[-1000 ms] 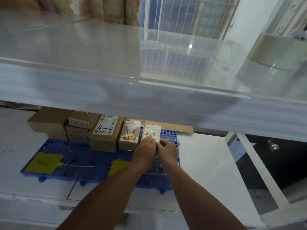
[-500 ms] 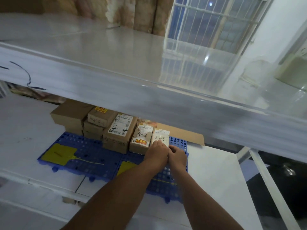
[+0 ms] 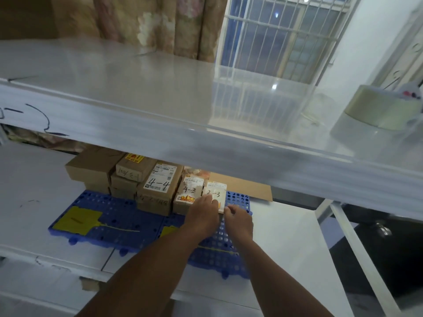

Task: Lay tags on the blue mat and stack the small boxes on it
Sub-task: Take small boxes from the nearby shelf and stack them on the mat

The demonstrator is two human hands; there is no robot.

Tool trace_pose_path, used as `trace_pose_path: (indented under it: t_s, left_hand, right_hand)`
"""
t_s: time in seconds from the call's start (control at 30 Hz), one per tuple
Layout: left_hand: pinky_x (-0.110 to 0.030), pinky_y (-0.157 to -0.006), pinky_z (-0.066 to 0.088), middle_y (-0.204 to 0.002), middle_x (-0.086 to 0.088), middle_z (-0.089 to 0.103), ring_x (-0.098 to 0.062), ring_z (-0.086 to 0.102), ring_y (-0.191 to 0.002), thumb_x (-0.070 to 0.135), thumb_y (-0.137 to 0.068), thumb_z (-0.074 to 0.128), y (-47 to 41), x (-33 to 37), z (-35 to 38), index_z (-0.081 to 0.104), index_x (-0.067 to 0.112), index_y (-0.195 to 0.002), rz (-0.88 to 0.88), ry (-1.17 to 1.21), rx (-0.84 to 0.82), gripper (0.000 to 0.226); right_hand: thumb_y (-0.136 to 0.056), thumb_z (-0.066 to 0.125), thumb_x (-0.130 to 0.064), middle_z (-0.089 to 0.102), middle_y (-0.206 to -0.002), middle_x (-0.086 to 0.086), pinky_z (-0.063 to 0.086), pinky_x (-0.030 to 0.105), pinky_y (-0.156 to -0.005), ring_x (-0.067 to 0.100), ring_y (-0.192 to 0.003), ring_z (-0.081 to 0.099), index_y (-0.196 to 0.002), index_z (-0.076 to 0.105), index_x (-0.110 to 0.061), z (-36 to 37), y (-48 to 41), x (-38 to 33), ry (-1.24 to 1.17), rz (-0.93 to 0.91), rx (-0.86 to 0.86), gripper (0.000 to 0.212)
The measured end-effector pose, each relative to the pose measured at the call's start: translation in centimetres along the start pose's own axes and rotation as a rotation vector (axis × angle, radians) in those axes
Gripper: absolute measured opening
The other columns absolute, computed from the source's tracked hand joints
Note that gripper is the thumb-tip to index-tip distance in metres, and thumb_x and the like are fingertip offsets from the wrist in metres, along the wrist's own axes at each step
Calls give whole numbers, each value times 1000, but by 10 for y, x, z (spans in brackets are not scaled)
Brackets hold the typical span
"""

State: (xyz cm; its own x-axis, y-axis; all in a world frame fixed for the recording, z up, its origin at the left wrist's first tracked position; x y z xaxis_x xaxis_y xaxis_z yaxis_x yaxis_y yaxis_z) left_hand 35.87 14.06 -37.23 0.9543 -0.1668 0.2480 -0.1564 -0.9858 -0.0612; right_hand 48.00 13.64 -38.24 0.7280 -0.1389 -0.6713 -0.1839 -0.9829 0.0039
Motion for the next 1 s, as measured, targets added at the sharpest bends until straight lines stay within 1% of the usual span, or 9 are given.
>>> trace_pose_path:
  t_s: [0.17, 0.4, 0.47, 0.53, 0.63, 0.7, 0.77, 0.9, 1.0]
  left_hand:
    - [-41, -116, 31, -155, -10, 41, -27, 33, -144, 30, -101, 40, 24, -29, -33, 51, 11, -139, -5, -78, 57, 44]
    - [-49, -120, 24, -164, -6, 24, -34, 22, -150, 40, -102, 34, 99, -125, -114, 22, 20, -158, -100, -227, 11, 61]
    - [-44, -120, 22, -163, -6, 27, -30, 22, -149, 54, -91, 6, 134, -171, -143, 29, 21, -156, -210, -189, 38, 76]
    - [-42, -122, 16, -165, -7, 23, -27, 18, -152, 56, -88, -4, 175, -219, -175, 24, 20, -158, -316, -195, 74, 84]
    - [-43, -125, 2, -169, -1, 6, -24, 3, -156, 57, -101, 10, 245, -297, -222, 8, 23, -162, -496, -240, 78, 69]
    - [-43, -126, 0, -169, 0, 5, -23, 1, -156, 59, -103, 15, 302, -344, -258, 8, 25, -161, -593, -253, 110, 69]
    - [-43, -126, 2, -169, 0, 9, -23, 4, -156, 61, -101, 16, 367, -389, -295, 12, 26, -161, -691, -261, 159, 69]
    - [-44, -125, 6, -168, 0, 16, -23, 10, -155, 58, -101, 21, 502, -469, -373, 18, 28, -159, -890, -332, 262, 66]
    - [-46, -125, 3, -168, 0, 14, -22, 7, -155, 60, -101, 23, 598, -510, -420, 16, 25, -160, -1023, -369, 316, 69]
  right_hand:
    - [-104, 41, -30, 71, -115, 3, 48, 32, -77, 23, -100, 67, -121, 68, -22, -13, 28, -53, 326, -262, -41, 33]
    - [-105, 36, -38, 55, -143, 5, 44, 42, -101, 29, -130, 51, -143, 49, -20, 38, 88, -177, 588, -655, -250, 44]
    - [-104, 37, -40, 59, -133, 6, 45, 40, -93, 30, -120, 56, -134, 54, -21, 52, 113, -220, 568, -730, -265, 39]
    - [-103, 38, -42, 63, -125, 6, 47, 39, -89, 29, -112, 60, -127, 58, -25, 71, 140, -264, 528, -791, -295, 36]
    - [-102, 33, -48, 57, -141, 6, 47, 42, -101, 30, -124, 55, -140, 52, -26, 114, 192, -340, 512, -920, -381, 48]
    - [-105, 33, -48, 38, -160, 0, 28, 37, -117, 25, -145, 36, -154, 39, -25, 143, 240, -397, 503, -1041, -426, 54]
    - [-106, 35, -48, 28, -164, -5, 15, 32, -121, 17, -152, 23, -157, 33, -25, 167, 296, -455, 448, -1163, -441, 55]
    - [-104, 40, -45, 49, -152, -2, 30, 34, -116, 19, -142, 41, -148, 49, -23, 207, 414, -572, 322, -1405, -402, 50]
    - [-105, 40, -42, 45, -155, 3, 29, 37, -116, 22, -143, 39, -148, 49, -17, 226, 503, -642, 264, -1571, -370, 50]
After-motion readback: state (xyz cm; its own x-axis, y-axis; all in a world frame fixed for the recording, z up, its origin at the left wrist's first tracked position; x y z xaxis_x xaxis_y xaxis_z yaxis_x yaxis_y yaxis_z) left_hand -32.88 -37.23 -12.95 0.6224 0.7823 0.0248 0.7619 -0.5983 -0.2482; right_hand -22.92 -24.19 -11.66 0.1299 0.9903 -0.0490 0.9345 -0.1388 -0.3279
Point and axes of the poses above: each hand's wrist, its own y-axis away from the middle knuckle, its own z-axis out of the palm, x = y × z, the point moved 7 cm from there along -y, towards the middle knuckle
